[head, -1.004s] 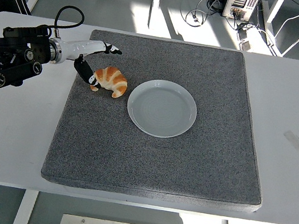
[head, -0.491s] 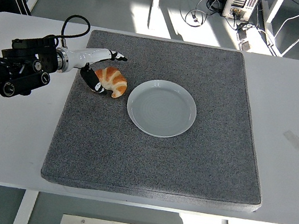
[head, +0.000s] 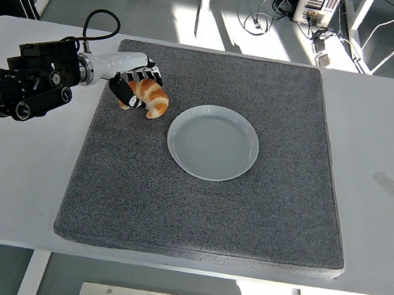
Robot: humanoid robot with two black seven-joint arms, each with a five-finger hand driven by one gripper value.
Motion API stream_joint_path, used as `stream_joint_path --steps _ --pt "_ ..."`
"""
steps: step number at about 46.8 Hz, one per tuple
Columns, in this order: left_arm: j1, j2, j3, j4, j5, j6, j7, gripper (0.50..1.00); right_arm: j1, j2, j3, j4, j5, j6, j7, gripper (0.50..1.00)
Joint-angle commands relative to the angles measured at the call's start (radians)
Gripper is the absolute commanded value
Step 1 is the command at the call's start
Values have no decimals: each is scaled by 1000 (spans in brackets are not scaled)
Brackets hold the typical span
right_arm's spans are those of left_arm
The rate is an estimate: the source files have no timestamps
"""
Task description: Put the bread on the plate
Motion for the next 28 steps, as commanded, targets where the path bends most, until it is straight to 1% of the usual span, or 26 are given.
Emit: stream_joint_path --steps 1,5,9,13,17,24,28 --pt "-38 9 2 -4 -2 -10 -2 500 0 0 0 0 0 0 0 1000" --pt "-90 32 3 -7 -9 -35 -2 500 0 0 0 0 0 0 0 1000" --pt "-145 72 3 -15 -14 -71 -2 500 0 0 0 0 0 0 0 1000" --pt "-202 83 6 -15 -14 -102 -8 500 0 0 0 0 0 0 0 1000" --pt "-246 86 9 -15 -14 -117 -20 500 0 0 0 0 0 0 0 1000" --pt "-277 88 9 -15 -12 -127 -22 500 0 0 0 0 0 0 0 1000" --pt "-277 69 9 -18 -11 -140 -34 500 0 0 0 0 0 0 0 1000"
